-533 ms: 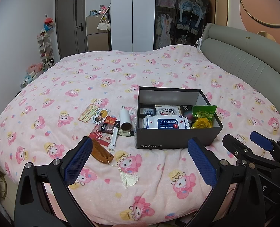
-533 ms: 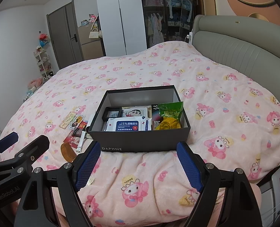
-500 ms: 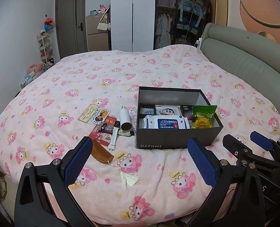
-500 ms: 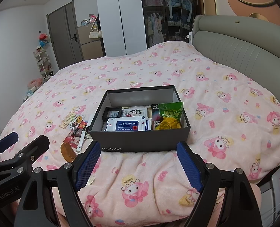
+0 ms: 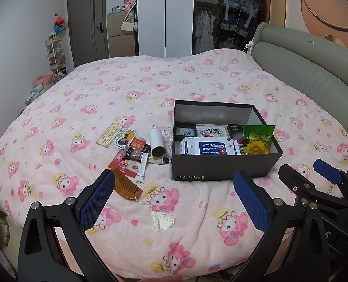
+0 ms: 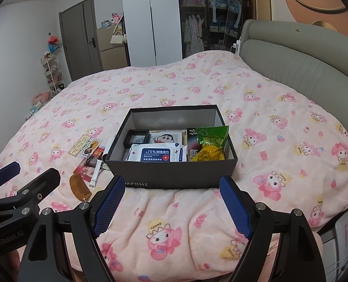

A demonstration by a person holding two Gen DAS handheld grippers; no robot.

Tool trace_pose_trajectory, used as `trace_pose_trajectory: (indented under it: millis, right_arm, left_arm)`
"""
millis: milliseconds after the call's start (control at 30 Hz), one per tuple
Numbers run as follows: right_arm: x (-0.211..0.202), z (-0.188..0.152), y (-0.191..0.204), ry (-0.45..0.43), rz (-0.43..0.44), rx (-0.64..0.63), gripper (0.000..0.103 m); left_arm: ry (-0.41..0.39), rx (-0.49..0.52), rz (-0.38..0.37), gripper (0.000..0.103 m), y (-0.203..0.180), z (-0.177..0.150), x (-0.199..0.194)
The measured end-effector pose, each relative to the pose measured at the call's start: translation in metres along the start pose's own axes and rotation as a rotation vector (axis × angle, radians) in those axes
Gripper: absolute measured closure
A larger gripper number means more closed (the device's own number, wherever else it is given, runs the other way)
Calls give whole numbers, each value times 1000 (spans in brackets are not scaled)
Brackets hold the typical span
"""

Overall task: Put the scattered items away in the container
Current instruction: 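Move both tools toward the wooden comb beside the black box, then close the left gripper on the wooden comb and lift it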

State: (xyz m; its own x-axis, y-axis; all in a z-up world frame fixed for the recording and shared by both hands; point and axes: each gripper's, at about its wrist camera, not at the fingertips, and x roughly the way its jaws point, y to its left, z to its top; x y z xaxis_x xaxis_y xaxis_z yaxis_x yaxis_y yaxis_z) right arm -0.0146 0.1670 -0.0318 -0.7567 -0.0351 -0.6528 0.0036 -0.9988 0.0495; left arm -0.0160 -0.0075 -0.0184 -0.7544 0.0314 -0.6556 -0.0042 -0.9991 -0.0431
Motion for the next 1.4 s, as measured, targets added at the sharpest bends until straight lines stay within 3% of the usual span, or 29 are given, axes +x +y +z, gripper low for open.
trace_pose_trajectory:
  millis: [400,867,1100,1167,1400]
  right_arm:
    - [26,-1,15,55,-18,-48,22]
    - [88,-10,66,153,0,-211,22]
    - [144,-22,105,248,62,-284,22]
    - [160,-26,118,278,95,-305,22]
    - [194,-35,162,331,178,-358,22]
  left_arm:
    - [55,-21,-2,1,18,-7,30]
    - [149,-137,31,1,81,-32,100]
    - [258,-267,51,16,138,-62,158]
    - [303,-310,32,25,152,-67,173]
    - [355,-264,49,37,169,-55,216]
